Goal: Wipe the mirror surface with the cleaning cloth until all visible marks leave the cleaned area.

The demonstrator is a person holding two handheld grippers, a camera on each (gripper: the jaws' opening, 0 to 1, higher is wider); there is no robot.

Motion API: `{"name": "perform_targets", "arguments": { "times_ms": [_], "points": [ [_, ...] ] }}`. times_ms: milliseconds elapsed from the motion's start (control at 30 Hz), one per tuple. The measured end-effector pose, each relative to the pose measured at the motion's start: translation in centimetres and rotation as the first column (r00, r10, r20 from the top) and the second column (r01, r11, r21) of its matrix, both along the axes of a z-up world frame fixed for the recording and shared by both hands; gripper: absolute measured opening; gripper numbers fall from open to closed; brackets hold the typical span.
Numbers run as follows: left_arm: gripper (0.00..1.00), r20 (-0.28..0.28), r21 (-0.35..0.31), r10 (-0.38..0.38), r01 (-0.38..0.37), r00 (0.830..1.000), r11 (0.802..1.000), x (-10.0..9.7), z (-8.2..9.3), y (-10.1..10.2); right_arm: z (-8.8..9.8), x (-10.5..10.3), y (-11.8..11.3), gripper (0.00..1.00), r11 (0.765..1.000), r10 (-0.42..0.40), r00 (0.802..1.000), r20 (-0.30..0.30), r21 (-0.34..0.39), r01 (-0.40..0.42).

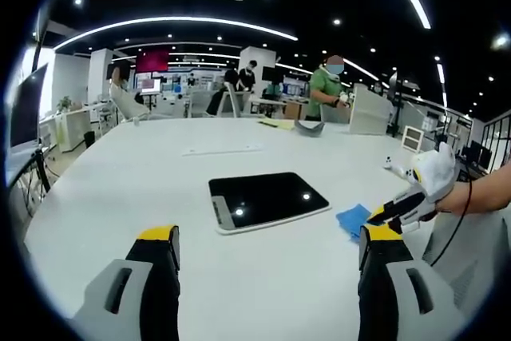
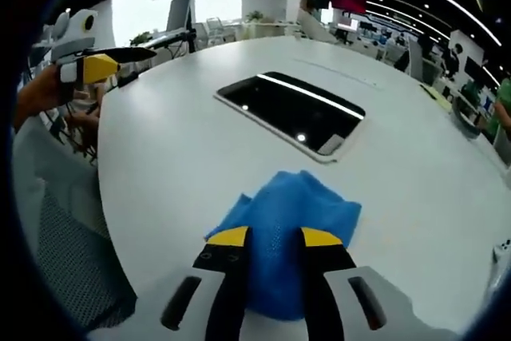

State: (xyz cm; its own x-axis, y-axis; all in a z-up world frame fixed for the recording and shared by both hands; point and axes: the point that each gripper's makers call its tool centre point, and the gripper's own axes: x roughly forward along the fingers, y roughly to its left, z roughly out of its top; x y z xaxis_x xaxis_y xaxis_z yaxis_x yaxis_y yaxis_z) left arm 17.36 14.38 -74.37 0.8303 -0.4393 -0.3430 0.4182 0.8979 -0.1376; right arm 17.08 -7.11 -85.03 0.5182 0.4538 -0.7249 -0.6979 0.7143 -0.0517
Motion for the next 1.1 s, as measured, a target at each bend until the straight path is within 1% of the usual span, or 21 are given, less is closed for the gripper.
{"name": "perform_targets", "arguments": {
  "times_ms": [167,233,400,567,767,867,1100],
  "points": [
    [0.94,0.0,0.003,0.002,-0.002,1.0,1.0,-0.2,0.0,0.1,0.0,-0.1,0.1,0.07,1.0,0.009,1.0,-0.007,0.003,-0.009],
    [0.94,-0.001,0.004,0.003,-0.003,1.0,1.0,-0.3,0.0,0.1,-0.1,-0.2,0.2,0.04,1.0,0.015,1.0,-0.013,0.009,-0.015],
    [0.94,0.0,0.005,0.0,0.0,1.0,1.0,-0.3,0.0,-0.2,0.0,-0.2,0.3,0.02,1.0,0.02,1.0,-0.014,0.01,-0.02],
    [0.93,0.005,0.007,-0.007,0.007,1.0,1.0,-0.5,0.2,-0.9,0.4,0.0,0.0,0.01,0.999,0.0,1.0,-0.025,0.039,0.001],
    [0.93,0.0,0.016,-0.015,0.015,1.0,1.0,-0.6,-0.1,-1.2,2.3,1.0,0.3,0.01,0.993,-0.038,0.999,0.012,0.112,0.036],
    [0.93,0.0,0.018,-0.012,0.012,1.0,1.0,-0.6,0.0,-1.0,3.0,1.4,0.5,0.01,0.99,-0.047,0.999,0.025,0.132,0.043],
    [0.94,0.001,0.027,-0.005,0.005,1.0,1.0,-0.4,0.2,-0.6,5.3,2.6,2.0,0.01,0.98,-0.052,0.996,0.073,0.197,0.037]
  ]
}}
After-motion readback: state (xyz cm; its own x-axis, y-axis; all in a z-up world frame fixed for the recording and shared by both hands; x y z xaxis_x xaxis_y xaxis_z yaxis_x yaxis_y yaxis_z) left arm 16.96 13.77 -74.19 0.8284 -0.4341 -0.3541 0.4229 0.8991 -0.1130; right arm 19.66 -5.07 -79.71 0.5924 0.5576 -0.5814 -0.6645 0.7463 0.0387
